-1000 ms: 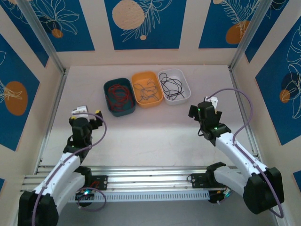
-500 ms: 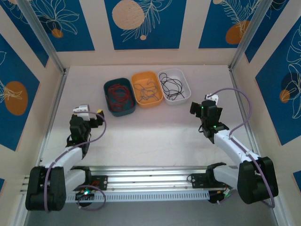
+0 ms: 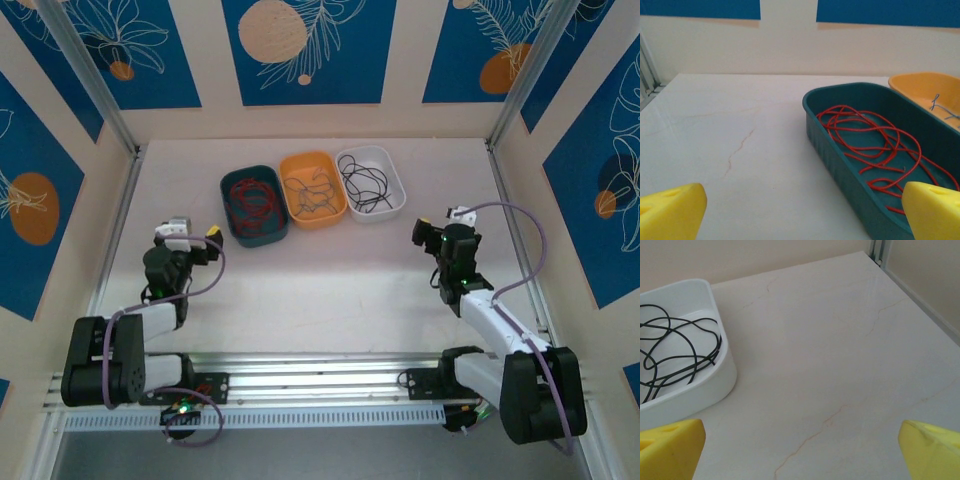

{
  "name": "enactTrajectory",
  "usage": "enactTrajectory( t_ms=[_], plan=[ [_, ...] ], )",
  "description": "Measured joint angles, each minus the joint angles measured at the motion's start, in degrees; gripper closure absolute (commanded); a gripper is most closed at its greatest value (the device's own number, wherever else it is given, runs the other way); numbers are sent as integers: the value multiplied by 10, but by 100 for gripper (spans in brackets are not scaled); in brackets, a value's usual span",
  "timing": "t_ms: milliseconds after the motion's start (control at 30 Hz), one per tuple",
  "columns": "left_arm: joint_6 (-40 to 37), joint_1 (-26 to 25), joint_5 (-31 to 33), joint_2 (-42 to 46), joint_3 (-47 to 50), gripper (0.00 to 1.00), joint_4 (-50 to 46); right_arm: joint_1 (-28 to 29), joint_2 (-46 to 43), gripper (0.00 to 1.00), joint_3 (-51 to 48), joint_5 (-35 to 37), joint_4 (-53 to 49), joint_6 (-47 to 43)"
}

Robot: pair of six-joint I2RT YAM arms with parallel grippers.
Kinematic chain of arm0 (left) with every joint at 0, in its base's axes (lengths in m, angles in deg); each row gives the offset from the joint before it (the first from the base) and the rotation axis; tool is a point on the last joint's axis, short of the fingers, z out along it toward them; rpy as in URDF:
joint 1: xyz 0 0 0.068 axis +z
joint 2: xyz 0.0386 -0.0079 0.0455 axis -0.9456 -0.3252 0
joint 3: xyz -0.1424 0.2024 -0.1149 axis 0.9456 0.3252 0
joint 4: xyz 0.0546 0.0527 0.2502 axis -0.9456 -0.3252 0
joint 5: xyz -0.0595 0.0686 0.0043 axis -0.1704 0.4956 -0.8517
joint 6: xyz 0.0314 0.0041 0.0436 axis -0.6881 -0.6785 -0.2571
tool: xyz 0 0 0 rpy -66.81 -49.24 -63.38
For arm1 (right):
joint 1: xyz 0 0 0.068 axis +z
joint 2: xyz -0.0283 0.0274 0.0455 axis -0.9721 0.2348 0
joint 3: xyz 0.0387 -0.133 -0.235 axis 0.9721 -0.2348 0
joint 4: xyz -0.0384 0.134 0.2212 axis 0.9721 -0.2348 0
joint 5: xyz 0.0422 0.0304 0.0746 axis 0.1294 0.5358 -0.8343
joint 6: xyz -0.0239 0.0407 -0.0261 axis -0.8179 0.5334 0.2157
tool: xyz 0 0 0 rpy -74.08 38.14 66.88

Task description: Untangle the cables

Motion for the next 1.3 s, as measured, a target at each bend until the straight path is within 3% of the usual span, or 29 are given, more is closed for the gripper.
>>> enactTrajectory(
  t_ms=[333, 733, 1033, 1100, 1300],
  plan=[
    [0, 2, -34, -14, -1, 0, 4, -16, -1, 1, -8, -22, 30, 0],
    [0, 9, -55, -176, 3, 0, 122, -24, 9, 1, -21, -56, 63, -2],
    [-11, 10, -100, -200, -12, 0, 144, -23, 74, 1, -23, -82, 128, -16],
    [-13, 4, -80, -197, -23, 0, 125, -23, 91, 1, -23, -85, 142, -22],
    [-26, -54, 55, -181, -73, 0, 35, -22, 154, 1, -23, -94, 196, -50]
  ],
)
